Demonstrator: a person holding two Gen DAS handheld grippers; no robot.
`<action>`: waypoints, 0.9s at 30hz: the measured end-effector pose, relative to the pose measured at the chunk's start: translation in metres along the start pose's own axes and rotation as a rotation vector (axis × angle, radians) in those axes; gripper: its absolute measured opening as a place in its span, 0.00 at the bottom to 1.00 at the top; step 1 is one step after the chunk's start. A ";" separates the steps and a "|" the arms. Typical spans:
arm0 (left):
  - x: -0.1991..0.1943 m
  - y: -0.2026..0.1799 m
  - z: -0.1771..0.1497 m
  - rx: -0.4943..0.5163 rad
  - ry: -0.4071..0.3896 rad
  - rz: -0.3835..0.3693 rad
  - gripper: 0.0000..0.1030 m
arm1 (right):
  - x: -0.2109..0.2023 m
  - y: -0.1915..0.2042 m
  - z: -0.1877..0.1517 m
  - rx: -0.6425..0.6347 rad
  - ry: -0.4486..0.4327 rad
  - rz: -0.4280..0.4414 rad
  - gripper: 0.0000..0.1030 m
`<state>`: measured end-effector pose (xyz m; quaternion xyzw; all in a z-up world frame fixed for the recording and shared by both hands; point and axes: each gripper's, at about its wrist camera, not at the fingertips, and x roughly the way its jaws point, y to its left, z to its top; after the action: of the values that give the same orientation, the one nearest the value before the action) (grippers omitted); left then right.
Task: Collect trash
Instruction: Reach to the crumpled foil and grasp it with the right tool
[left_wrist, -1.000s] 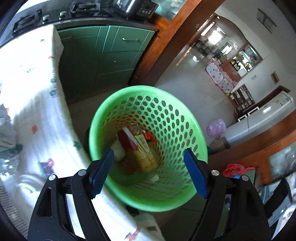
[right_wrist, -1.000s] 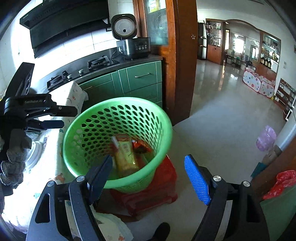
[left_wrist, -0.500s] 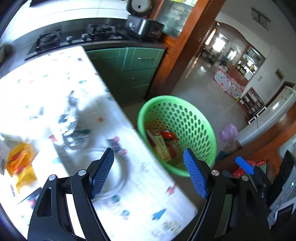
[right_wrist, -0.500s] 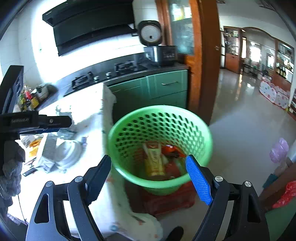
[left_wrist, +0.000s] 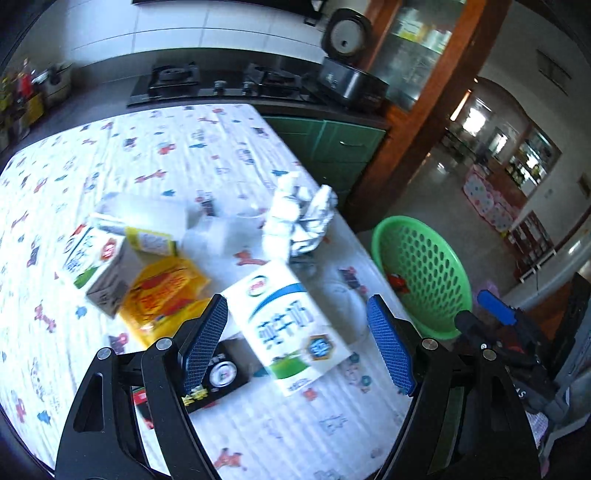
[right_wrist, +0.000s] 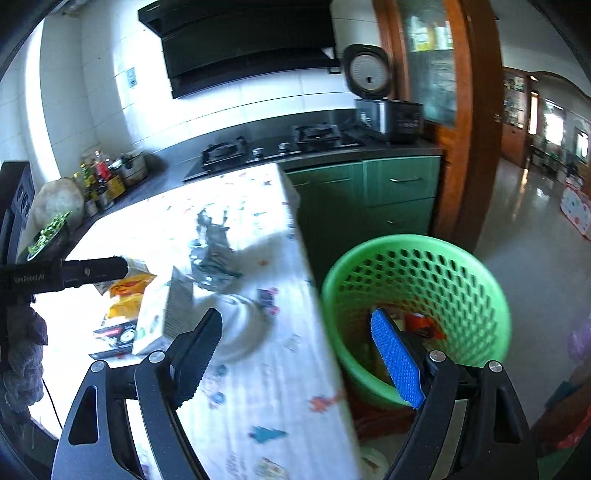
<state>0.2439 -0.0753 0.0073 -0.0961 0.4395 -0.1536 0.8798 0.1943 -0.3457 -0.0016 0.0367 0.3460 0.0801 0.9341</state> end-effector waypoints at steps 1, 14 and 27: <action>-0.004 0.008 -0.001 -0.010 -0.005 0.007 0.74 | 0.003 0.005 0.003 -0.007 0.002 0.008 0.78; -0.038 0.076 -0.021 -0.088 -0.042 0.059 0.75 | 0.070 0.055 0.039 -0.002 0.071 0.155 0.78; -0.033 0.098 -0.044 -0.100 -0.001 0.061 0.74 | 0.160 0.093 0.060 0.014 0.182 0.196 0.74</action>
<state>0.2081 0.0264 -0.0234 -0.1266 0.4490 -0.1044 0.8784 0.3413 -0.2273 -0.0470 0.0695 0.4249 0.1714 0.8862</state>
